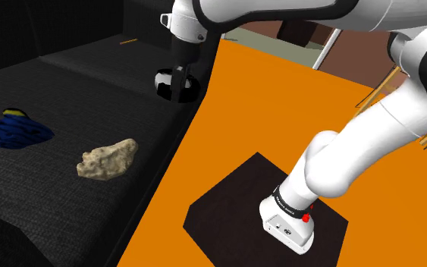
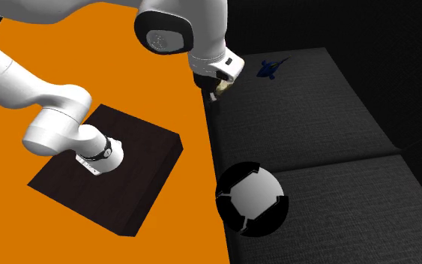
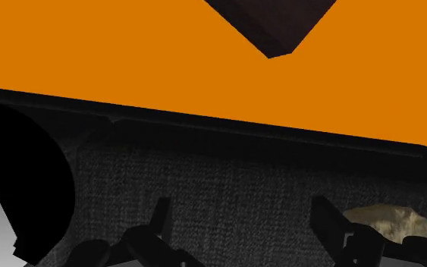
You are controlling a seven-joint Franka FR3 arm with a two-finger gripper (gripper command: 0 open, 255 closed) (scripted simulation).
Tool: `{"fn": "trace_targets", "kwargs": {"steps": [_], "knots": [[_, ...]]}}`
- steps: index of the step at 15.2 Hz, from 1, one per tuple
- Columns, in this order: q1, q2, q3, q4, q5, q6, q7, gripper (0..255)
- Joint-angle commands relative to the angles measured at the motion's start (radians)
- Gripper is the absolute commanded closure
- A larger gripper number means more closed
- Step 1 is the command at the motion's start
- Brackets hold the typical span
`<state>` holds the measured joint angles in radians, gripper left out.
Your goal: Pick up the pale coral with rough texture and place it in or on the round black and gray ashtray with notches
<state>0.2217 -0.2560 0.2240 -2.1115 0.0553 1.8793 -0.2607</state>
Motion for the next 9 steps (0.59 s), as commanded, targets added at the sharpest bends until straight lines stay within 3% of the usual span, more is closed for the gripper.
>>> {"fn": "trace_targets", "kwargs": {"steps": [1,9], "knots": [[0.018,0.048,0.022,0.029,-0.011,0.034,-0.021,0],[0.096,0.228,0.115,0.191,-0.082,0.104,-0.078,0]]}}
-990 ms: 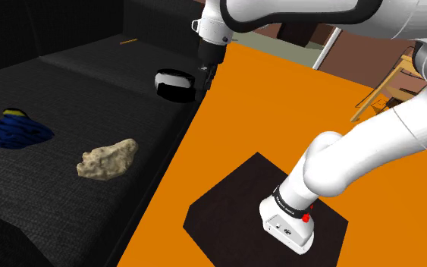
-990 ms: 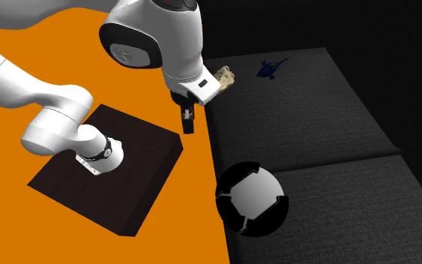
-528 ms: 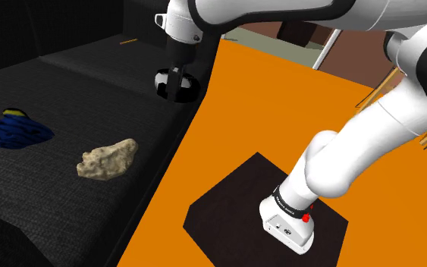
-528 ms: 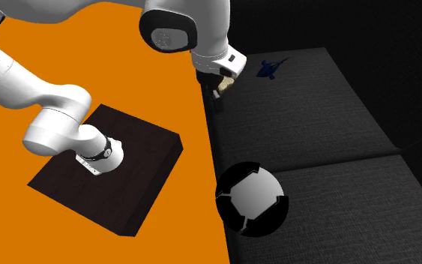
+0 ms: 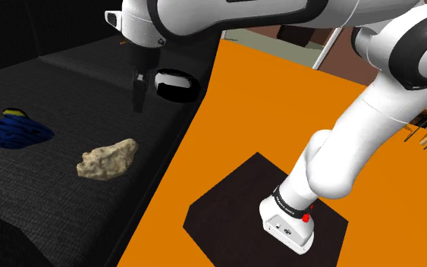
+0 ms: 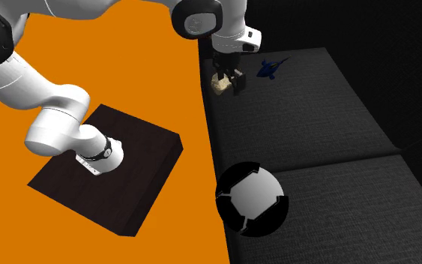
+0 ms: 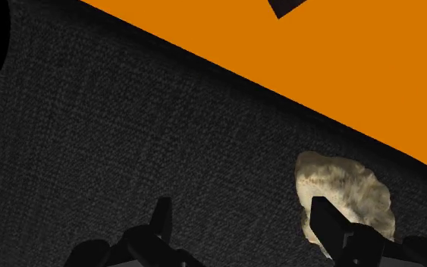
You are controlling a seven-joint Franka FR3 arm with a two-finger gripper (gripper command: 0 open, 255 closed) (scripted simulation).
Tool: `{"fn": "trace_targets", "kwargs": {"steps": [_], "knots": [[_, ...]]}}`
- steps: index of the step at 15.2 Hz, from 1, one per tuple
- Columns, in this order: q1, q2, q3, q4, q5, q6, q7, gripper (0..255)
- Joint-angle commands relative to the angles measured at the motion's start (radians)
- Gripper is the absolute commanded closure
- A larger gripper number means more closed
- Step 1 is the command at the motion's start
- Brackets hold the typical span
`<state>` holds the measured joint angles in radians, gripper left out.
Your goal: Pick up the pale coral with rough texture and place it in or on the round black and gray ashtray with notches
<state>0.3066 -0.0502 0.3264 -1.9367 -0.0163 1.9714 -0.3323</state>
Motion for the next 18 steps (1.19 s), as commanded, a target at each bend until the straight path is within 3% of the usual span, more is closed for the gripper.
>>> {"fn": "trace_targets", "kwargs": {"steps": [1,6,14,18], "knots": [[0.022,0.044,0.024,0.036,-0.022,0.019,-0.012,0],[0.079,0.148,0.077,0.137,-0.088,0.047,-0.041,0],[0.082,0.188,0.074,0.083,-0.111,0.137,-0.027,0],[0.082,0.188,0.074,0.083,-0.111,0.137,-0.027,0]]}}
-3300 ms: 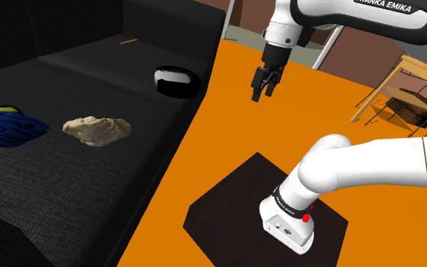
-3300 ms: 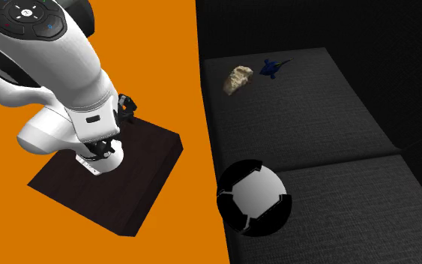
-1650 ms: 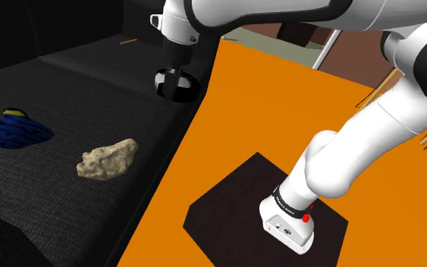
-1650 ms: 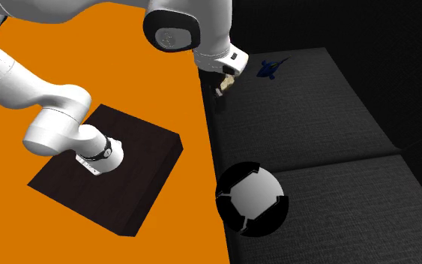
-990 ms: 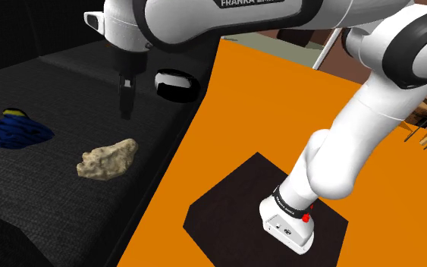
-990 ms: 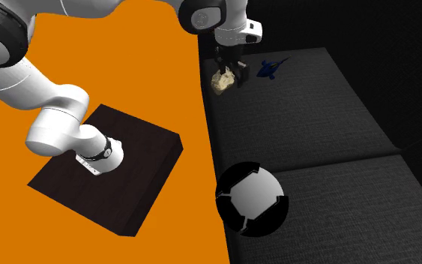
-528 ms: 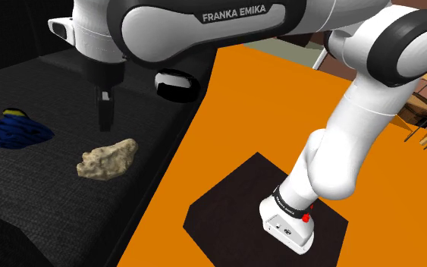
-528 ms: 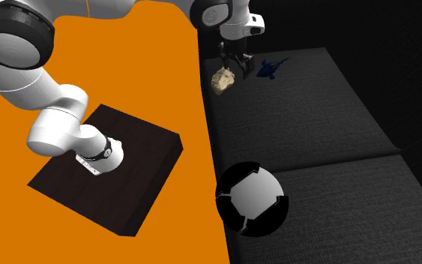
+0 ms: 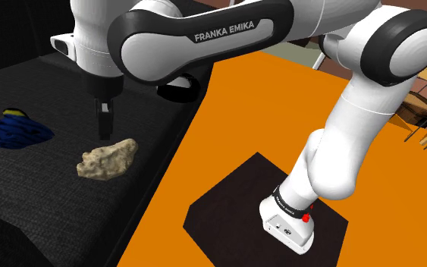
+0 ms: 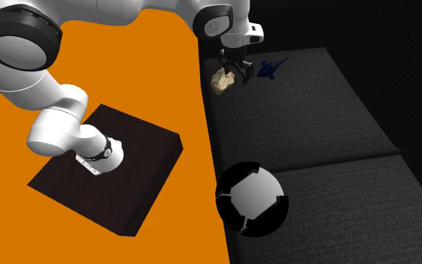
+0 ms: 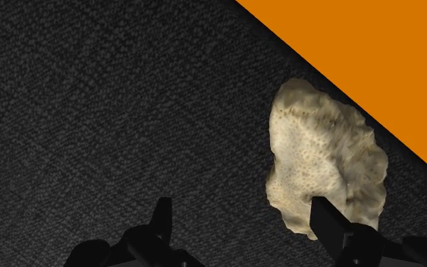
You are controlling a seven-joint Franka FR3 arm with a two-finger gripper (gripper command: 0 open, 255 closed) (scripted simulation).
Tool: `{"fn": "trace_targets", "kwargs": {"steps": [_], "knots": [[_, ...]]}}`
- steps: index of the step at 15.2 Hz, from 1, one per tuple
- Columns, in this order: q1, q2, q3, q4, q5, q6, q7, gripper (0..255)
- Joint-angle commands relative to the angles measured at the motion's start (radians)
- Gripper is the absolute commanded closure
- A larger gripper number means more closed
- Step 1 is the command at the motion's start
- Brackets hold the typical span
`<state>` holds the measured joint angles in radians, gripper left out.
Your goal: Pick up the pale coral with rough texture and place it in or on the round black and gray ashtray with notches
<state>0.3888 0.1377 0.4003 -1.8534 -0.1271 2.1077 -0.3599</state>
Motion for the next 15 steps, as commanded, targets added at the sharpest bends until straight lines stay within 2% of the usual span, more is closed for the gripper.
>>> {"fn": "trace_targets", "kwargs": {"steps": [1,4,5,14,15], "knots": [[0.0,0.0,0.0,-0.001,0.0,0.001,0.0,0],[0.0,0.0,0.0,-0.001,0.0,0.001,0.0,0],[0.0,0.0,0.0,-0.001,0.0,0.001,0.0,255],[0.0,0.0,0.0,-0.001,0.0,0.001,0.0,255],[0.0,0.0,0.0,-0.001,0.0,0.001,0.0,0]]}}
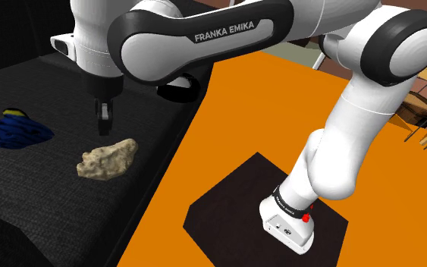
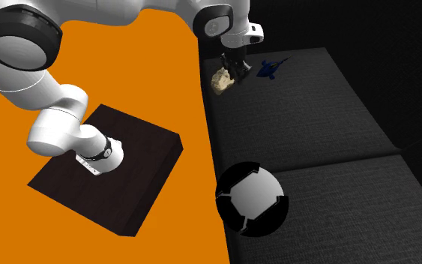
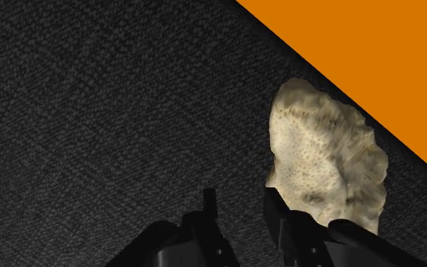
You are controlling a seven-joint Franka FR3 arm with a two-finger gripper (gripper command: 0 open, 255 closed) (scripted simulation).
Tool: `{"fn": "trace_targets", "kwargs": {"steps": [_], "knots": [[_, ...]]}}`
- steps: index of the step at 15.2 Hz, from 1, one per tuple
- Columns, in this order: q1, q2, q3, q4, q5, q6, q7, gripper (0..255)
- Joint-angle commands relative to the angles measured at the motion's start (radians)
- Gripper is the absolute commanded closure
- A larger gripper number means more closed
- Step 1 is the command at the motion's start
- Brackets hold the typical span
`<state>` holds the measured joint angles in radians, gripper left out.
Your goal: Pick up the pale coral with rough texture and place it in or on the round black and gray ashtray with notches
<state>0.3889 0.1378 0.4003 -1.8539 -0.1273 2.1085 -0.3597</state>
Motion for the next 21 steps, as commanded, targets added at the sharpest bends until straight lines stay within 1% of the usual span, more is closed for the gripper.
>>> {"fn": "trace_targets", "kwargs": {"steps": [1,3,5,6,14,21], "knots": [[-0.014,-0.043,0.011,-0.064,0.038,0.039,-0.122,0],[-0.037,-0.128,0.025,-0.186,0.129,0.104,-0.387,0],[-0.043,-0.208,0.017,-0.295,0.232,0.146,-0.674,0],[-0.039,-0.233,0.006,-0.326,0.265,0.154,-0.769,0],[-0.031,-0.164,0.012,-0.36,0.236,0.253,-0.748,0],[-0.031,-0.164,0.012,-0.36,0.236,0.253,-0.748,0]]}}
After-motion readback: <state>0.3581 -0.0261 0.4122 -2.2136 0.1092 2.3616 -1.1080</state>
